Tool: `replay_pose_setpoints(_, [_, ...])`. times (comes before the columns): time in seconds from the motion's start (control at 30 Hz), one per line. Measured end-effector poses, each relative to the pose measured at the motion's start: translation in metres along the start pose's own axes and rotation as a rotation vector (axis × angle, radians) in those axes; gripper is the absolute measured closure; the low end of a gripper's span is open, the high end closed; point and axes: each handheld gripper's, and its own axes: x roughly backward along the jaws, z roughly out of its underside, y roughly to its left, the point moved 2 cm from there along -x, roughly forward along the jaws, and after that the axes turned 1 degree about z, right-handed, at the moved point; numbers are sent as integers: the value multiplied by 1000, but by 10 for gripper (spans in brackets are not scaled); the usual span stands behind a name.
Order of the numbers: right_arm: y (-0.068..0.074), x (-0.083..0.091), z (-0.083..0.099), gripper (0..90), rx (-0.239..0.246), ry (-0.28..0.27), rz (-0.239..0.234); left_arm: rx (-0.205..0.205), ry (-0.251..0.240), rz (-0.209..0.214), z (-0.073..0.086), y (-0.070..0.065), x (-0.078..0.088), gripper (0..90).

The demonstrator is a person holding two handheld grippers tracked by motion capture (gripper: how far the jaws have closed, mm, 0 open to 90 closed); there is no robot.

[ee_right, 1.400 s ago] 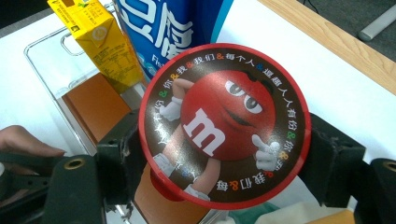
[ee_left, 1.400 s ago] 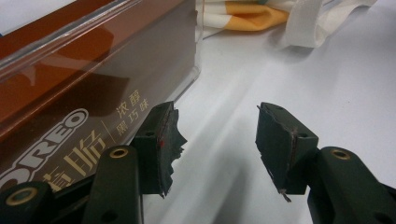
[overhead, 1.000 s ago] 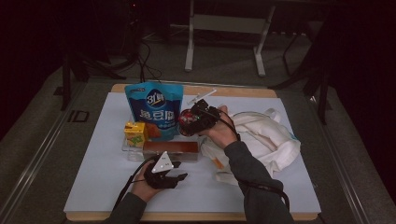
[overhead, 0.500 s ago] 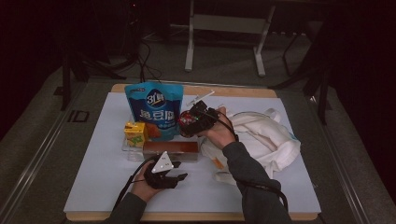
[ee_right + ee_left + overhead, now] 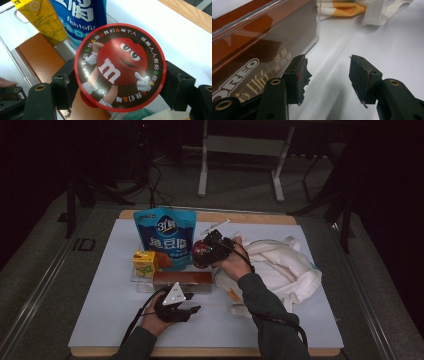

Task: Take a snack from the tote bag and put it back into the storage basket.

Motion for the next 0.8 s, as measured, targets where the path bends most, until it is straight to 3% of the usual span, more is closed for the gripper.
replay_pose_setpoints(0.8, [3, -17, 10, 251, 13, 46, 18, 0, 0, 1, 0, 0, 0, 475])
